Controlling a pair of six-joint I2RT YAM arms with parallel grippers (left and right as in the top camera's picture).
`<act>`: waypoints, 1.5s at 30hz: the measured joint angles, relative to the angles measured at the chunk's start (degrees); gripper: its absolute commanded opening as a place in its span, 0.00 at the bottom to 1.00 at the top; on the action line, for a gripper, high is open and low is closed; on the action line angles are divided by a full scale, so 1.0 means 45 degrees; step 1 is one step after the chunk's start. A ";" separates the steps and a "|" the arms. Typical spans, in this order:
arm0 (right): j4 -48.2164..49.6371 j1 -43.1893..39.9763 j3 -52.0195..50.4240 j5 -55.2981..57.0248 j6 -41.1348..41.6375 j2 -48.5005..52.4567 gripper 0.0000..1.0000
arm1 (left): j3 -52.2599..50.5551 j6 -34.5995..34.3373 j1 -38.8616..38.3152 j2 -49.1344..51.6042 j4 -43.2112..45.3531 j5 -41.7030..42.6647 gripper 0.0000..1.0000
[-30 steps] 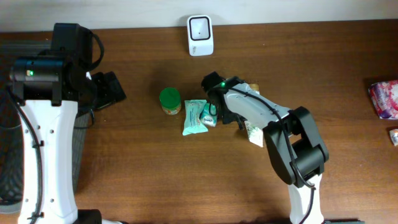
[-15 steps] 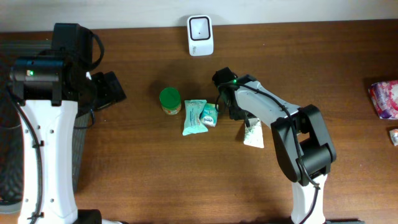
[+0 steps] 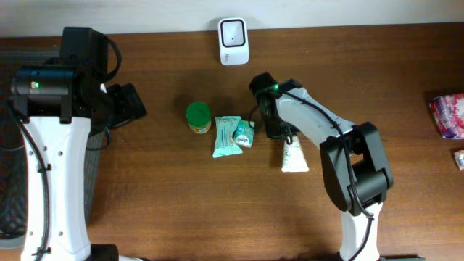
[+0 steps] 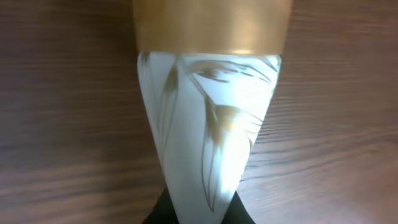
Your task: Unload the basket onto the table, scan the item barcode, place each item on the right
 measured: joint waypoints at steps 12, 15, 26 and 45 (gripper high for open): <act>-0.0359 -0.1588 0.1132 -0.9379 -0.2914 0.0233 0.09 | 0.0000 0.0000 0.0000 0.0000 -0.0005 0.0005 0.99; -0.0155 -0.2623 0.0748 -1.0219 -0.3298 0.0233 0.25 | 0.0000 0.0000 0.0000 0.0000 -0.0010 0.0005 0.99; -0.2433 -0.4532 0.0690 -0.9748 -0.3512 0.0233 0.63 | 0.0000 0.0000 0.0000 0.0000 0.0005 0.0005 0.99; -0.3677 0.0325 0.3546 -0.4784 -0.1341 0.0233 0.42 | 0.0000 0.0000 0.0000 0.0000 -0.0005 0.0000 0.99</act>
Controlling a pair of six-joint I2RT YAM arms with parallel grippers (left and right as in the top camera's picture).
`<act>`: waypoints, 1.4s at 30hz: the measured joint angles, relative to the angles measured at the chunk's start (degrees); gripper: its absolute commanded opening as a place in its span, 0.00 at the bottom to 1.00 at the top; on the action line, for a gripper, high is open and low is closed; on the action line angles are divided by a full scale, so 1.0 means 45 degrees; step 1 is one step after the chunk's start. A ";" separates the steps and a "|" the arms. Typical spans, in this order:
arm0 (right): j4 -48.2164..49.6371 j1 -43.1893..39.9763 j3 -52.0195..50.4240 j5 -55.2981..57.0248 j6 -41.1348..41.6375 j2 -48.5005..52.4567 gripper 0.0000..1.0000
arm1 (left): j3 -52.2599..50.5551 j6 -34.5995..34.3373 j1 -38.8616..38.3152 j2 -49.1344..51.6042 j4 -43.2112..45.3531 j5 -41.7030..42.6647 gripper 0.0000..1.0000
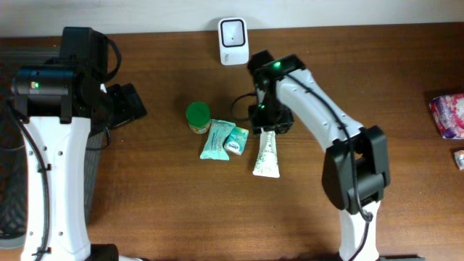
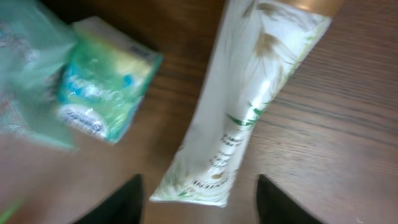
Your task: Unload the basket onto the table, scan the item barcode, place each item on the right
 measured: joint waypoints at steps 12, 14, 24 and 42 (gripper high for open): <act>0.0889 0.0865 -0.0019 0.2511 0.0962 0.0000 0.04 | 0.0000 0.0000 0.0000 0.0000 0.0000 0.0005 0.99; 0.0763 0.0364 -0.0019 0.2458 0.1054 0.0000 0.04 | 0.0000 0.0000 0.0000 0.0000 0.0000 0.0000 0.99; 0.1409 0.0019 -0.1651 0.1671 0.1054 0.0000 0.04 | 0.0000 0.0000 0.0000 0.0000 0.0000 0.0005 0.99; -0.0053 0.0019 -0.0204 0.0461 0.1637 0.0000 0.04 | 0.0000 0.0000 0.0000 0.0000 0.0000 0.0005 0.99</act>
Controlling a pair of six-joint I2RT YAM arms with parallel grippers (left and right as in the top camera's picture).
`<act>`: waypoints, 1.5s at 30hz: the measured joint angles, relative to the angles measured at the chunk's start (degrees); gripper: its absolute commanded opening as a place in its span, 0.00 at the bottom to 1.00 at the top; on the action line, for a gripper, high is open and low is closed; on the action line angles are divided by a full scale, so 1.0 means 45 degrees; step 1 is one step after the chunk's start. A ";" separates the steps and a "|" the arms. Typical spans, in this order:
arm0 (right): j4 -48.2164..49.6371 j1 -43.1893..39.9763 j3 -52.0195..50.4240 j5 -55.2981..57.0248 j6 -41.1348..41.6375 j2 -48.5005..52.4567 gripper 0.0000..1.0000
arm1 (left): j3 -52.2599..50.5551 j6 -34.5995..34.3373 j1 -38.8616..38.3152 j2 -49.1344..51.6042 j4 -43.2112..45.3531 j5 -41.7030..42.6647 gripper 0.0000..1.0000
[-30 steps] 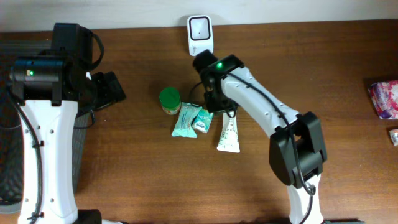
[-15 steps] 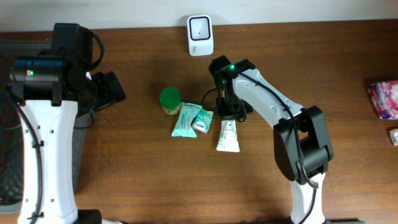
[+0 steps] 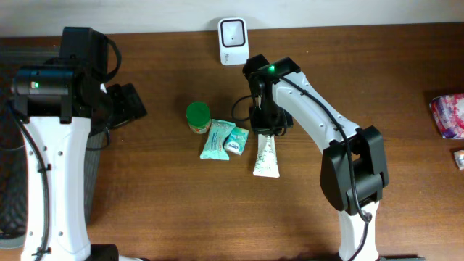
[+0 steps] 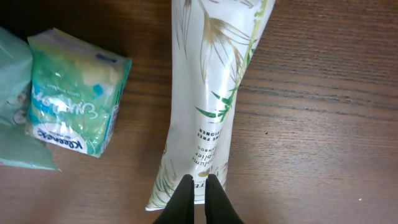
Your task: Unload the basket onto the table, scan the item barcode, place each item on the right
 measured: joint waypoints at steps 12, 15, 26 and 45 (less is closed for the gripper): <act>0.1491 0.0000 -0.1316 0.0005 0.0860 0.0000 0.04 | 0.0000 0.0000 0.0000 0.0000 0.0000 0.0000 0.99; 0.1661 -0.0044 -0.1428 -0.0019 0.0855 -0.0005 0.04 | 0.0000 0.0000 0.0000 0.0000 0.0000 0.0000 0.99; 0.1797 -0.0743 -0.1569 -0.0316 0.0860 -0.0005 0.04 | 0.0000 0.0000 0.0000 0.0000 0.0000 0.0000 0.99; 0.0860 -0.0724 -0.0976 -0.0447 0.0141 -0.0024 0.11 | 0.0000 0.0000 0.0000 0.0000 0.0005 0.0000 0.99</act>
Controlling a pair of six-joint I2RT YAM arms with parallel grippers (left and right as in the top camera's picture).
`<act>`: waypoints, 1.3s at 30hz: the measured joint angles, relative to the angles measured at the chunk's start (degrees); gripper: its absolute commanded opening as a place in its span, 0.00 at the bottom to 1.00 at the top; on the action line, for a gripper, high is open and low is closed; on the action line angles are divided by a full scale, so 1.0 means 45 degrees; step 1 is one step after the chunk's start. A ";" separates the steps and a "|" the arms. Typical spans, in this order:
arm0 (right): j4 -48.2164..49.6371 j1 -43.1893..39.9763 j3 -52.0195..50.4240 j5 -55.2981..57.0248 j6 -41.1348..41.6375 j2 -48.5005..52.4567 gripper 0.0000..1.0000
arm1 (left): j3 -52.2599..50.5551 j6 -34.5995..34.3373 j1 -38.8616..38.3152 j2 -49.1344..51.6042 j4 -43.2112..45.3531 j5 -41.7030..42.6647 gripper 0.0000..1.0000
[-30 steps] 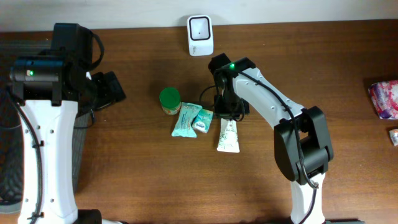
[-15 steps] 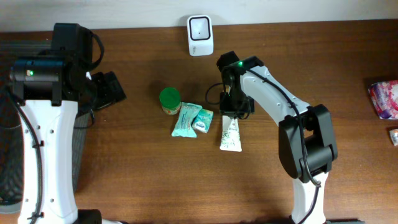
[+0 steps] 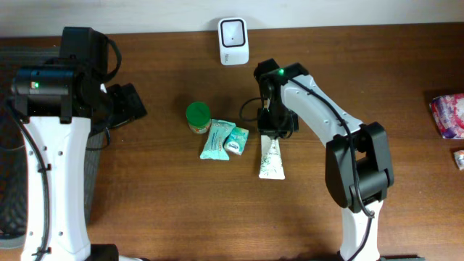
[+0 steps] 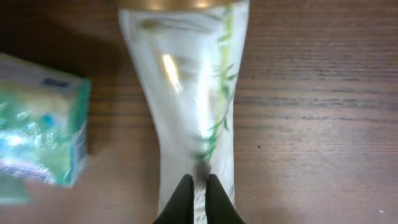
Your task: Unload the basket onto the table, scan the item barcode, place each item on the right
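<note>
A white tube with green leaf print and a gold cap (image 3: pixel 270 158) lies flat on the brown table, cap end toward the back. In the right wrist view the tube (image 4: pixel 193 93) fills the middle. My right gripper (image 4: pixel 198 186) is shut just over the tube's lower half, with only a sliver showing between the black fingertips. From overhead the right gripper (image 3: pixel 270 135) sits at the tube's cap end. The white barcode scanner (image 3: pixel 233 41) stands at the table's back edge. My left gripper (image 3: pixel 127 102) hangs at the far left, away from everything.
Left of the tube lie a small tissue pack (image 3: pixel 236 140), a teal packet (image 3: pixel 216 140) and a green-lidded jar (image 3: pixel 198 117). A pink package (image 3: pixel 449 114) and a small item (image 3: pixel 459 159) sit at the right edge.
The tube's tail end has shifted a little to the right, so it now lies slightly turned. The right gripper is still shut over it and has moved slightly right, closer to the cap.
The tube first lay further right, with the right gripper's fingers around its narrow end. Then it lay beside the tissue pack with the gripper open above it. After that the gripper was shut over the tube's tail; now the tube is turned slightly.
</note>
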 measured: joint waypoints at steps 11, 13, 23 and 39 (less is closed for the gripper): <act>0.0869 -0.0005 -0.0729 0.0092 -0.0442 0.0000 0.04 | 0.0000 0.0000 0.0000 0.0000 -0.0005 0.0000 0.99; 0.0903 0.0000 -0.0763 0.0092 -0.0452 0.0000 0.04 | 0.0000 0.0000 0.0000 0.0000 -0.0005 0.0000 0.99; 0.2181 0.0000 -0.1588 0.0078 -0.0418 -0.0262 0.04 | 0.0000 0.0000 0.0000 0.0000 0.0000 -0.0005 0.99; -0.0418 0.0000 -0.0170 0.0097 -0.0544 -0.0087 0.04 | 0.0000 0.0000 0.0000 0.0000 0.0000 -0.0005 0.99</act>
